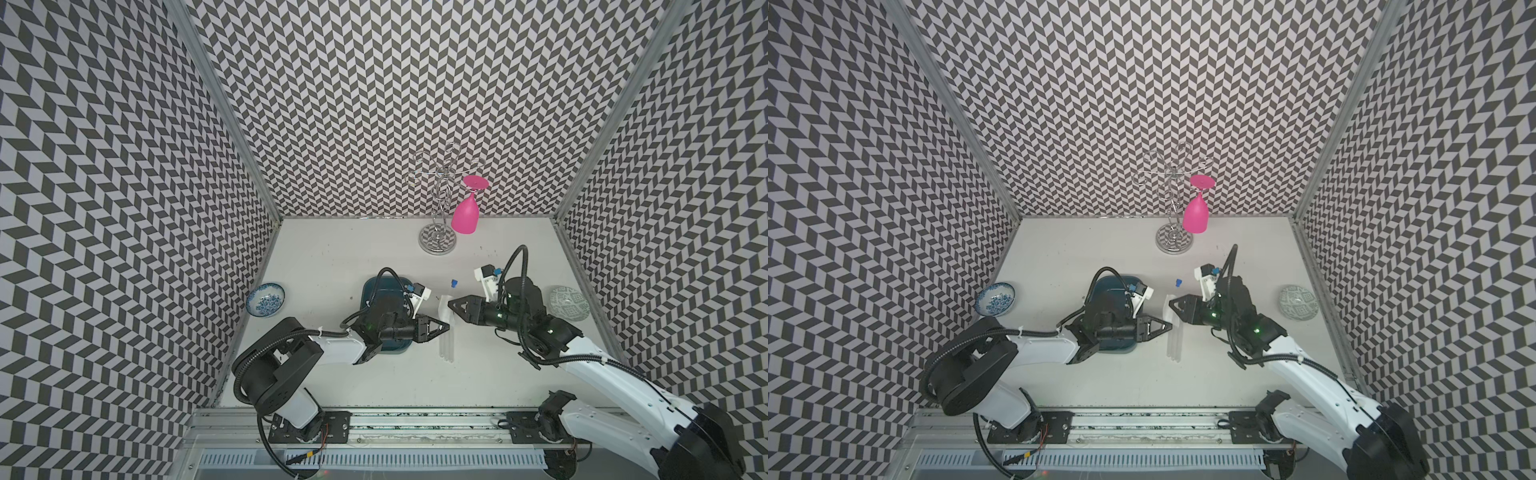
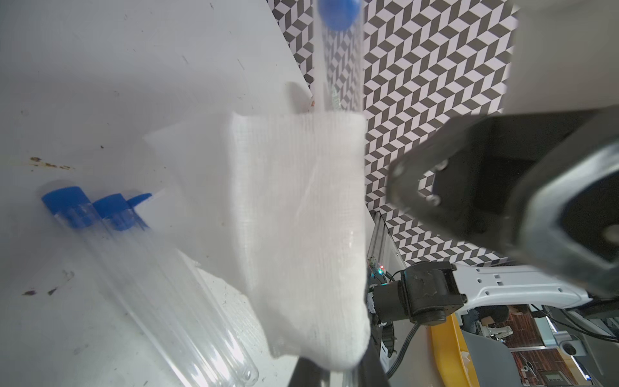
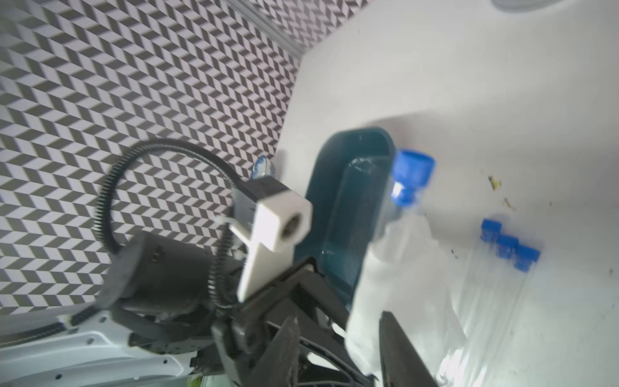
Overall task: Wipe the exteriors of test tubes
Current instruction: Wipe the dirt from the test tube.
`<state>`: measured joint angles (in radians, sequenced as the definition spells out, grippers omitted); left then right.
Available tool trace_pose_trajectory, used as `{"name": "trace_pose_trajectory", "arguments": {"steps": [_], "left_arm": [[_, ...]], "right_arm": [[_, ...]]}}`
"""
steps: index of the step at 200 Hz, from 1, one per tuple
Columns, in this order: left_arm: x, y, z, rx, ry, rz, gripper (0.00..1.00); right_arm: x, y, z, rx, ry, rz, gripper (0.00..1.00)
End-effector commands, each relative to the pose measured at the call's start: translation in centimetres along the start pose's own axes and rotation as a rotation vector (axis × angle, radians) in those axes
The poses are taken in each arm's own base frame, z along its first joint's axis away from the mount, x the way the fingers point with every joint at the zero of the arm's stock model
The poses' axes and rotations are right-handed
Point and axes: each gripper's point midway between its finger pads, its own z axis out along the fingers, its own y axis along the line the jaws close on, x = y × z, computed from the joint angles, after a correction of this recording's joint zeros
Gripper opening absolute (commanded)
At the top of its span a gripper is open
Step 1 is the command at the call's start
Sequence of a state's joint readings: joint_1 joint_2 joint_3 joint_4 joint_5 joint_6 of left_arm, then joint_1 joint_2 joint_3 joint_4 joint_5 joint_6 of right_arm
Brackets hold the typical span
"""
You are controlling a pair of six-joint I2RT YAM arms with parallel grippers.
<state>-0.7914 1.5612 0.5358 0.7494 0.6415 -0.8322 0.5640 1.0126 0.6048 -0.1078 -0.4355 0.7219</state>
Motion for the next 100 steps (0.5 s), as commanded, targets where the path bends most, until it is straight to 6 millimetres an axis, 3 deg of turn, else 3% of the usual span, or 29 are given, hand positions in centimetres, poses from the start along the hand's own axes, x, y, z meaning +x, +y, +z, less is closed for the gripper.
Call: {"name": "trace_pose_trajectory", "arguments": {"steps": [1, 64, 100], "left_arm": [[-0.8, -1.1, -0.5, 0.023, -0.04, 0.018, 0.08], [-1.0, -1.1, -0.1, 0.025, -0.037, 0.016, 0.08], [-1.0, -1.4, -0.1, 0.039, -0.031, 0.019, 0.08]], "right_arm": [[-0.3, 2.0, 0.4, -0.122, -0.033, -0.003, 0.39], [0.5, 1.2, 1.7, -0.141, -0.015, -0.004, 0.36], [-0.2, 0.5, 2.8, -0.124, -0.036, -0.009, 0.2]]}}
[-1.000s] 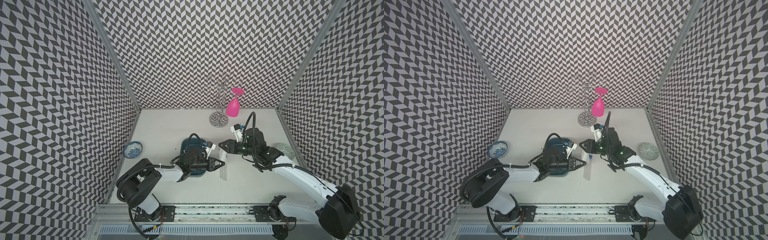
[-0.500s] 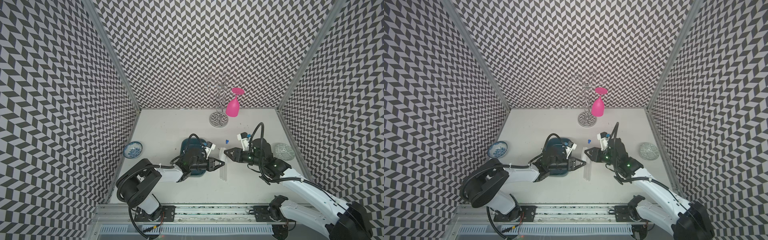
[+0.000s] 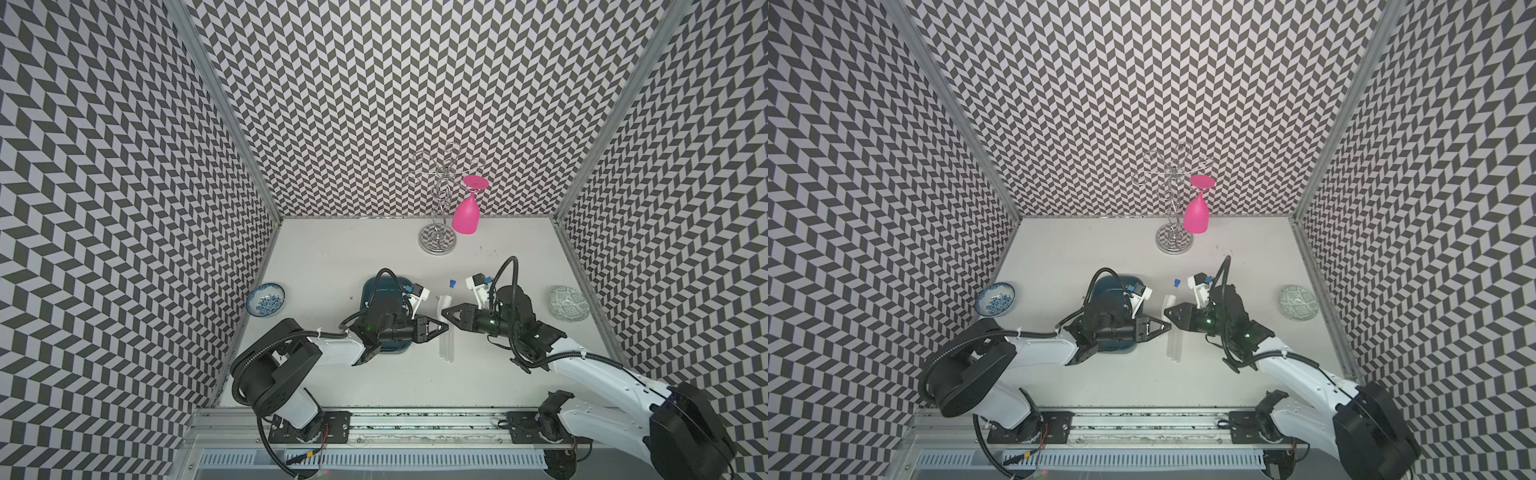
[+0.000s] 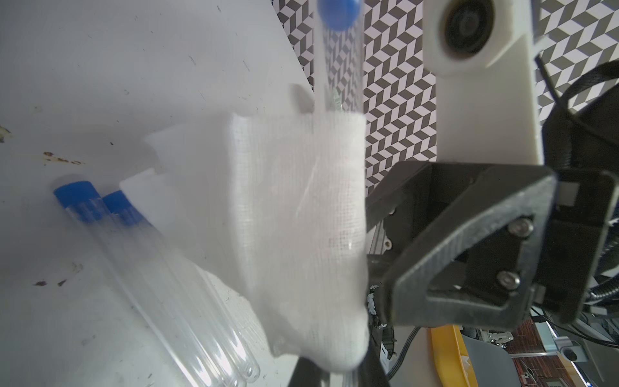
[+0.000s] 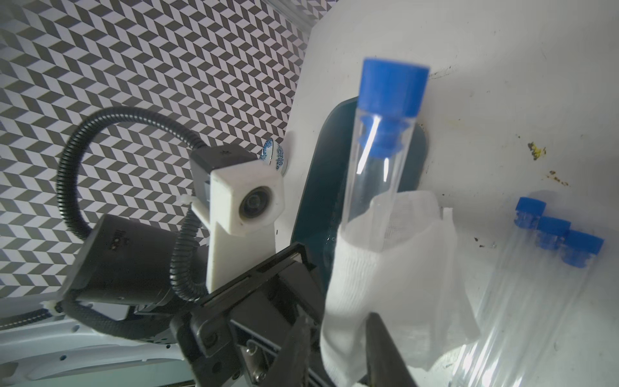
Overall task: Wipe the exteriors of test tubes
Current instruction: Wipe the dirt from the test tube.
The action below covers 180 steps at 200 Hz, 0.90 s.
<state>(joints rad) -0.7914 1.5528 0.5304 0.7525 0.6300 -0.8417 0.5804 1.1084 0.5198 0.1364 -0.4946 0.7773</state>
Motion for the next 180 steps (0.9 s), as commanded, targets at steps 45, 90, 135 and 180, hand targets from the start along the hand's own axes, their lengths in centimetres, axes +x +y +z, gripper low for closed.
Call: {"name": "trace_pose_trajectory", "arguments": {"steps": [45, 90, 135, 180], "left_arm": [[-0.9, -1.8, 0.0, 0.054, -0.013, 0.029, 0.08], [-1.2, -2.3, -0.1, 0.06, -0.019, 0.036, 0.08], [-1.3, -2.4, -0.2, 0.06, -0.026, 0.039, 0.08], [-1.4, -2.5, -0.2, 0.063, -0.027, 0.042, 0.08]], "right_arm": [[-4.2, 0.3, 1.7, 0.034, -0.102, -0.093, 0.14], [-7.2, 0.4, 2.1, 0.035, -0.138, -0.131, 0.14], [-8.5, 0.3, 2.1, 0.029, -0.167, -0.15, 0.16], [-9.4, 0.5, 2.0, 0.015, -0.189, -0.146, 0.19]]}}
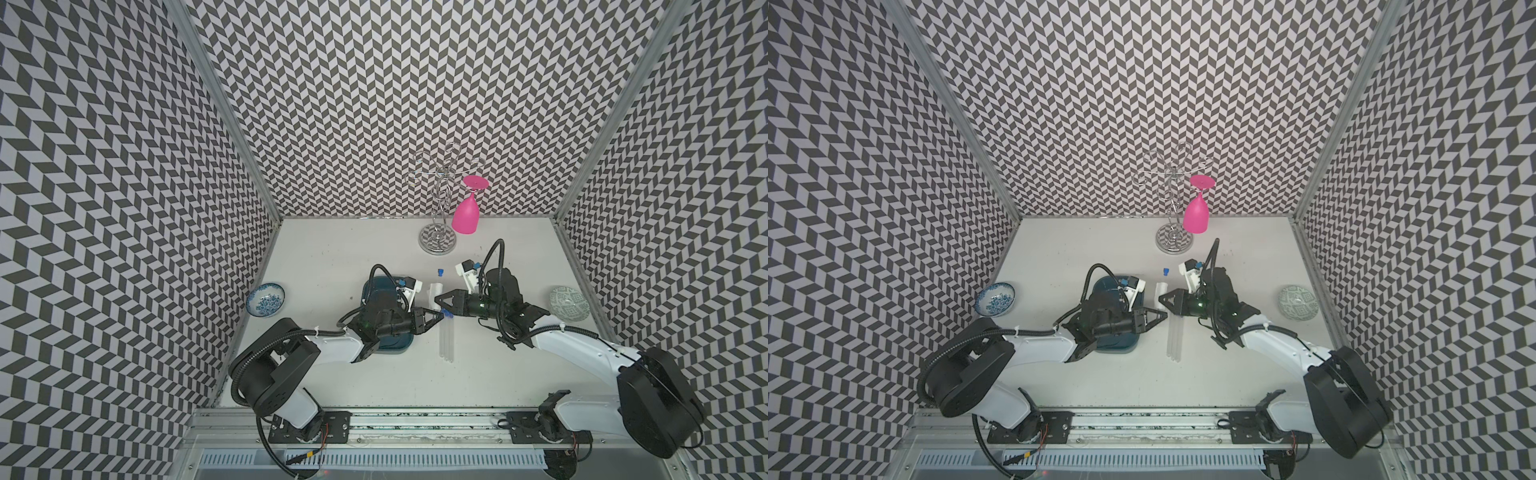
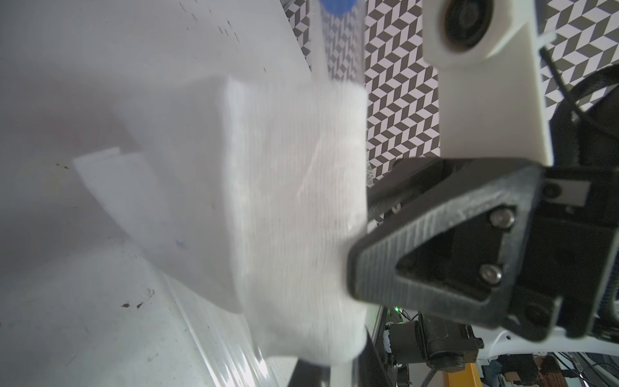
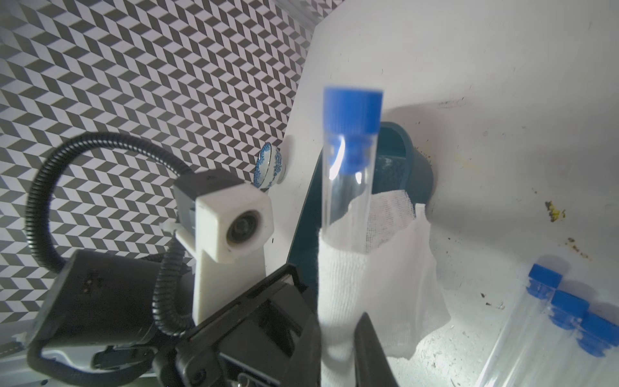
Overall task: Wipe the exteriors of test tubes
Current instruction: Wipe the dirt from the test tube.
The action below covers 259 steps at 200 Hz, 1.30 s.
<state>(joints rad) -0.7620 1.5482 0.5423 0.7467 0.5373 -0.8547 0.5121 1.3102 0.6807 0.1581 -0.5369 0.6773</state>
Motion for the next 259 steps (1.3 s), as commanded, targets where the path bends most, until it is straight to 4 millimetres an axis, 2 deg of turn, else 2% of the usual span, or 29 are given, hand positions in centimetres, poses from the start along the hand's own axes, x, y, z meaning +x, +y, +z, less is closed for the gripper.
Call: {"name": "trace_pose_trajectory", "arguments": {"steps": [1, 51, 77, 122, 152, 176, 226, 259], "left_arm": [[1.1, -3.9, 0.0, 0.135, 0.071, 0.052, 0.08], [1.0, -4.0, -0.1, 0.138, 0.066, 0.052, 0.08], [0.9, -4.1, -0.2, 0.138, 0.06, 0.053, 0.08], [0.7, -4.2, -0.4, 0.136, 0.047, 0.054, 0.08], [1.0, -4.0, -0.2, 0.141, 0.057, 0.047, 0.09], [1.0, -3.8, -0.1, 0.138, 0.058, 0.046, 0.09], [1.0, -3.8, -0.1, 0.139, 0.056, 0.047, 0.09], [1.2, -3.7, -0.1, 0.138, 0.061, 0.045, 0.09]], "right_arm": [[-5.1, 0.7, -0.4, 0.006, -0.179, -0.081, 0.19], [-5.6, 0.3, -0.1, 0.013, -0.181, -0.092, 0.2], [-5.0, -0.4, 0.1, 0.031, -0.161, -0.102, 0.2], [-0.7, -1.0, 0.0, 0.024, -0.098, -0.068, 0.2], [2.5, -0.4, 0.1, -0.003, -0.053, -0.037, 0.2], [4.0, 0.2, -0.1, -0.029, -0.038, -0.014, 0.2], [4.6, -0.1, -0.5, -0.017, -0.037, -0.013, 0.21], [2.5, 0.8, 0.4, -0.029, -0.062, -0.045, 0.21]]}}
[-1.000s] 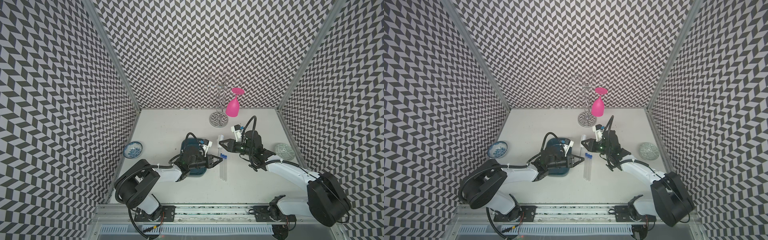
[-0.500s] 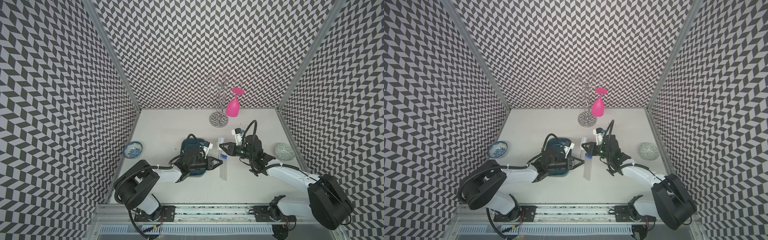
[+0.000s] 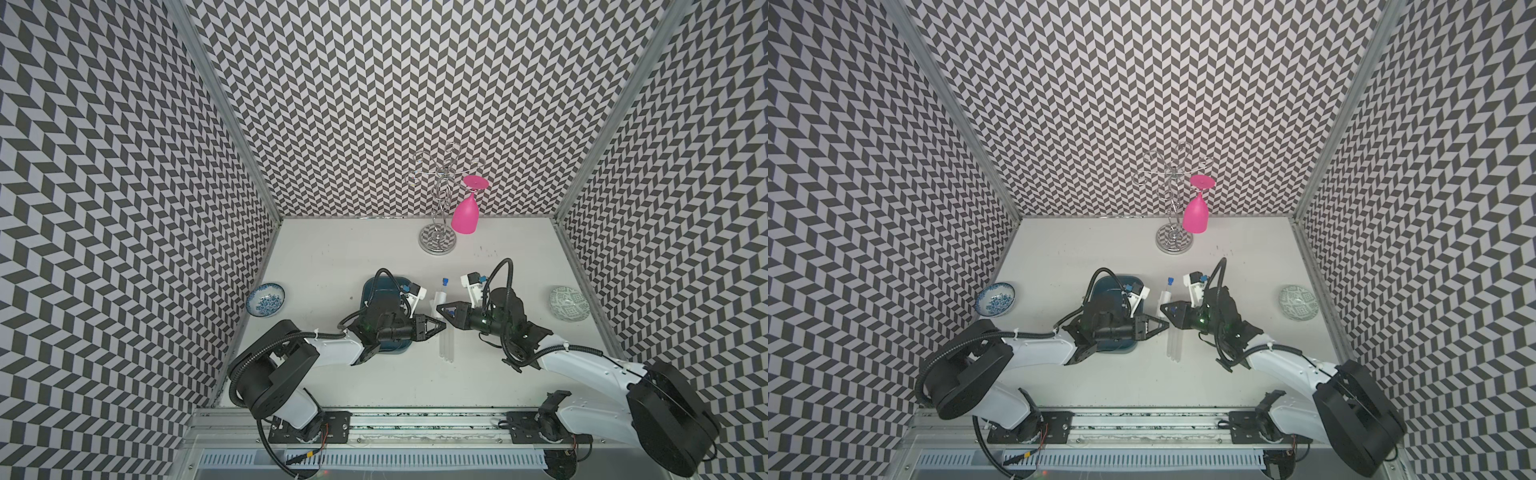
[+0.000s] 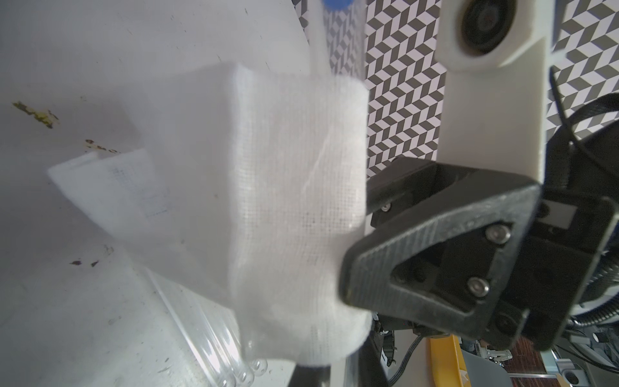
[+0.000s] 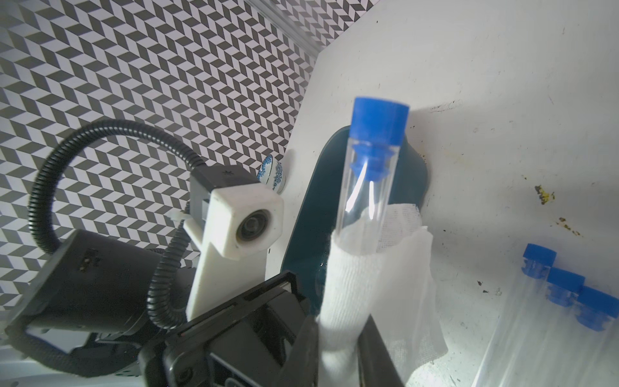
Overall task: Wipe the exteriors of test tubes
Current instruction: Wipe the dirt from the test tube.
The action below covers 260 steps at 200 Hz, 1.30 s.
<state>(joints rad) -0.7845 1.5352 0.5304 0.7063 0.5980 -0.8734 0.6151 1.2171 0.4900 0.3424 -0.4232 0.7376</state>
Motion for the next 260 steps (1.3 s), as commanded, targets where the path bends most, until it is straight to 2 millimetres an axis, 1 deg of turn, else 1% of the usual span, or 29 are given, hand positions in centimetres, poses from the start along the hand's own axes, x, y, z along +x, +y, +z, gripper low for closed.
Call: {"name": "trace_pose_trajectory", "arguments": {"steps": [1, 35, 51, 72, 91, 108, 123, 156, 188, 209, 219, 233, 246, 260], "left_arm": [[-0.9, -3.1, -0.1, 0.109, -0.023, 0.084, 0.09], [-0.8, -3.2, -0.3, 0.109, -0.025, 0.085, 0.09], [-0.9, -3.3, -0.4, 0.109, -0.031, 0.087, 0.09], [-1.0, -3.4, -0.5, 0.111, -0.033, 0.088, 0.09], [-1.0, -3.5, -0.5, 0.113, -0.033, 0.089, 0.09], [-1.0, -3.4, -0.4, 0.115, -0.031, 0.089, 0.09], [-1.0, -3.4, -0.2, 0.117, -0.027, 0.089, 0.09], [-1.2, -3.3, 0.0, 0.118, -0.029, 0.09, 0.09], [-1.2, -3.1, 0.1, 0.116, -0.027, 0.086, 0.1], [-1.1, -3.0, 0.1, 0.117, -0.024, 0.086, 0.1], [-1.1, -3.0, 0.2, 0.118, -0.022, 0.085, 0.09], [-1.1, -3.1, 0.2, 0.12, -0.019, 0.085, 0.1], [-1.1, -3.1, 0.1, 0.12, -0.02, 0.084, 0.1], [-1.0, -3.1, 0.0, 0.118, -0.02, 0.084, 0.1]], "right_arm": [[-1.2, 0.6, 1.0, -0.005, -0.007, -0.029, 0.21], [-5.4, 0.6, 1.9, 0.04, -0.056, -0.082, 0.21], [-6.8, 0.2, 2.2, 0.041, -0.065, -0.091, 0.21], [-7.8, -0.3, 2.4, 0.04, -0.065, -0.098, 0.21], [-8.0, -0.7, 2.4, 0.045, -0.066, -0.101, 0.21], [-7.6, -0.8, 2.6, 0.041, -0.052, -0.096, 0.21], [-6.6, -0.7, 2.6, 0.02, -0.025, -0.083, 0.21], [-3.2, -0.7, 1.9, 0.029, 0.015, -0.062, 0.21], [0.4, -0.4, 1.2, 0.001, 0.05, 0.003, 0.22], [1.8, -0.6, 0.9, -0.017, 0.061, 0.036, 0.22], [2.2, -0.7, 1.0, -0.024, 0.07, 0.045, 0.22], [2.1, -0.9, 1.2, -0.013, 0.076, 0.033, 0.22], [1.2, -0.7, 1.6, -0.001, 0.067, 0.002, 0.22], [-0.4, -0.8, 2.1, 0.027, 0.043, -0.022, 0.22]]}}
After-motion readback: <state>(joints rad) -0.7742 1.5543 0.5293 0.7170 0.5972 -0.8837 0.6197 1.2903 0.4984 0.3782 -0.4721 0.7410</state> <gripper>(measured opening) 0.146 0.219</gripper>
